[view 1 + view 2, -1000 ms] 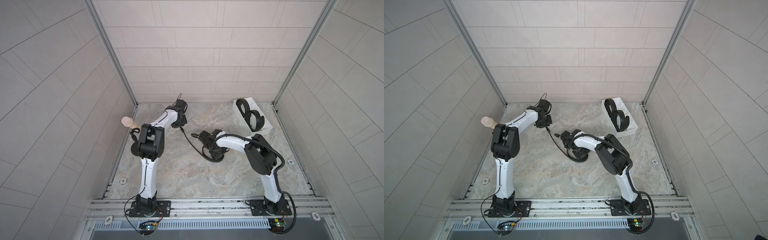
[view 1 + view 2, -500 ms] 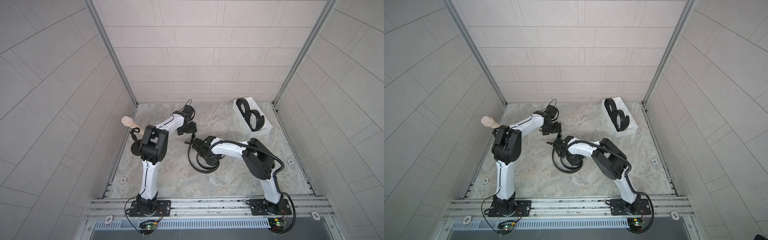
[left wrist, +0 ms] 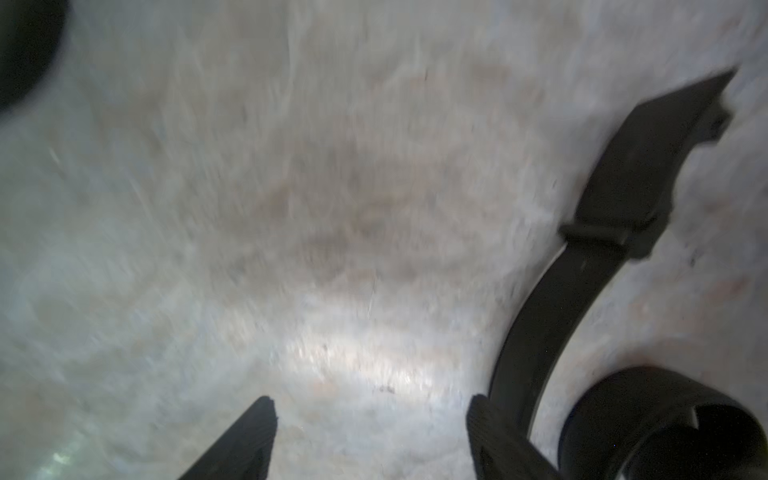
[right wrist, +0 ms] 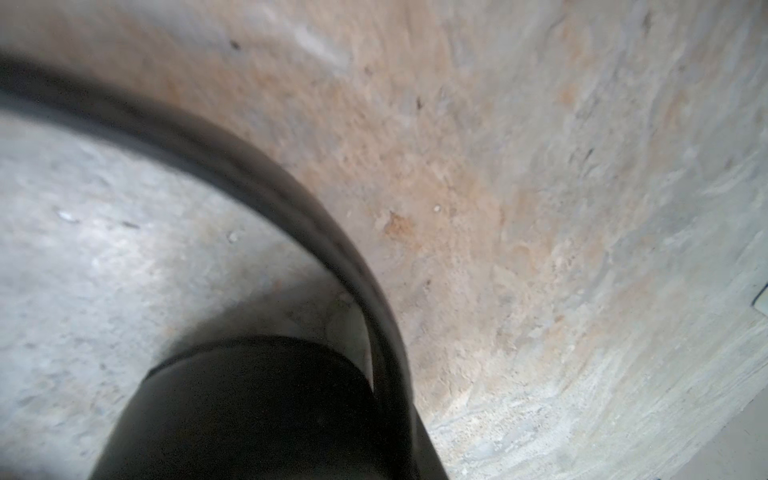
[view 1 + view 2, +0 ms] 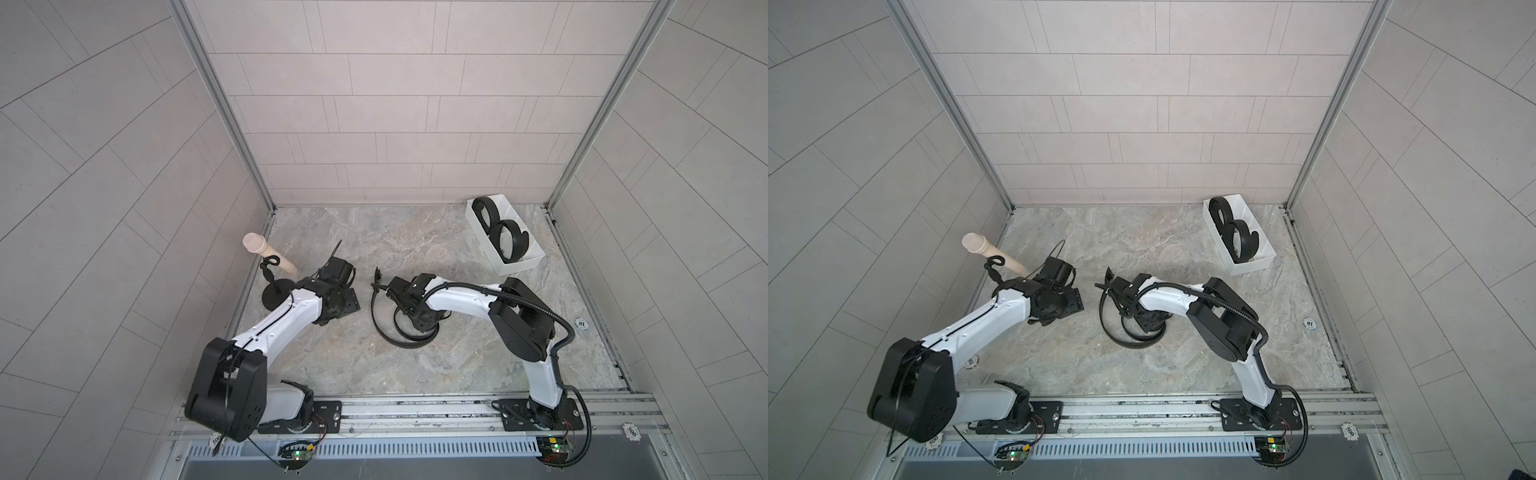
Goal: Place the belts into the storage roll
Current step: Roll the belt at the center of the board.
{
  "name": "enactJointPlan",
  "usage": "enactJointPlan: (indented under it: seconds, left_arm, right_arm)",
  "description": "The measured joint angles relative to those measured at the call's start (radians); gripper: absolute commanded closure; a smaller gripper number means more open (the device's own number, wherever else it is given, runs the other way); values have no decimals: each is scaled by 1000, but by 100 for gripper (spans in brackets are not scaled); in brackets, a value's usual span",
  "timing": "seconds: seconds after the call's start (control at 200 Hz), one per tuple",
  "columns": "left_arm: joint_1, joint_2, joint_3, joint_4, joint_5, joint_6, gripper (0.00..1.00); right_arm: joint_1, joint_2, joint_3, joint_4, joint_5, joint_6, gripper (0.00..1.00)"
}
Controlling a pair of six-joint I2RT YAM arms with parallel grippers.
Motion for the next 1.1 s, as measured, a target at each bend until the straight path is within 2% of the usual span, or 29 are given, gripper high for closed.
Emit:
enactJointPlan:
  seconds: [0.085, 0.18, 0.33, 0.466, 0.666, 0.956, 1.101]
  left_arm:
    - [-77, -105, -114, 8, 24, -91, 45]
    - [-148, -154, -175, 42, 37, -177, 49]
    - [-227, -44, -183, 169, 67, -260, 52]
    - [-255, 53, -170, 317, 94, -293, 53]
    - [-277, 135, -146, 471, 114, -329, 53]
    - [-307, 146, -158, 542, 96, -351, 51]
    - [-319, 116, -182, 539, 82, -349, 50]
  right_arm:
    - [-1, -4, -4, 5, -3, -1, 93]
    - [-1, -5, -5, 7, -3, -2, 93]
    - [-1, -5, -5, 8, -4, -2, 93]
    - [0, -11, -11, 18, -9, 3, 93]
    - [32, -45, -42, 60, -127, 31, 90]
    - [31, -66, -64, 71, -197, 66, 63]
    - [46, -72, -70, 68, -238, 77, 56]
